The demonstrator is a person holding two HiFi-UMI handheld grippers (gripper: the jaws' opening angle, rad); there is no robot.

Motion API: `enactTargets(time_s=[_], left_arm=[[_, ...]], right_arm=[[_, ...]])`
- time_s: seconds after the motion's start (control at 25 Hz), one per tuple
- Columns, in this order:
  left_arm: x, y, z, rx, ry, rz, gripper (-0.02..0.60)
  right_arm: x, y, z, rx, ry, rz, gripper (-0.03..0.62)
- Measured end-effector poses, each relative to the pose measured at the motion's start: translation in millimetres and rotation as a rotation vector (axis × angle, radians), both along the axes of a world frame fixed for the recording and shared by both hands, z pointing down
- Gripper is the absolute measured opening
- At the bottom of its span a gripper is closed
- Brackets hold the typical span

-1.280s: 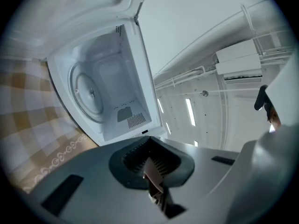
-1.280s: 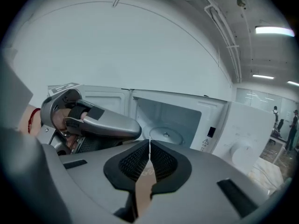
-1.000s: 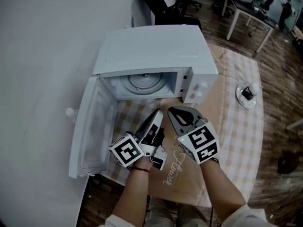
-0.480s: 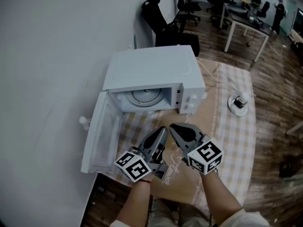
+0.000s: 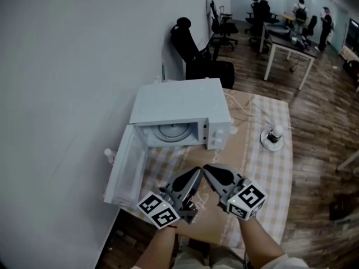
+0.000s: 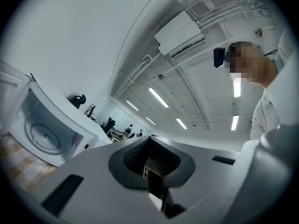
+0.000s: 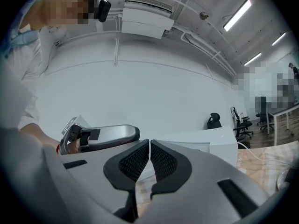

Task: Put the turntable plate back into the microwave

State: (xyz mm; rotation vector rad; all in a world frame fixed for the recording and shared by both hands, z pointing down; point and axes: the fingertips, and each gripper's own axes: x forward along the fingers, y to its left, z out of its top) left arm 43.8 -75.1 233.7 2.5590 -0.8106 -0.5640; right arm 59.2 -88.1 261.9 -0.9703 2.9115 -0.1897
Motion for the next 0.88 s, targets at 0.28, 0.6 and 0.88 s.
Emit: enactTargets(time_s=[0.28, 0.6, 0.88], left_arm=[[21.8, 32.2, -39.5, 0.088, -0.044, 0.018, 0.002], [39.1, 62.2, -61.7, 0.145, -0.097, 0.025, 0.002], [44.4, 69.7, -74.0, 0.168, -0.099, 0.007, 0.002]], right_arm=[[19.1, 29.3, -47.5, 0.067, -0.038, -0.012, 0.037], [36.4, 59.4, -76.2, 0.119, -0.043, -0.031, 0.037], [51.3, 69.7, -79.9, 0.103, -0.074, -0.031, 0.037]])
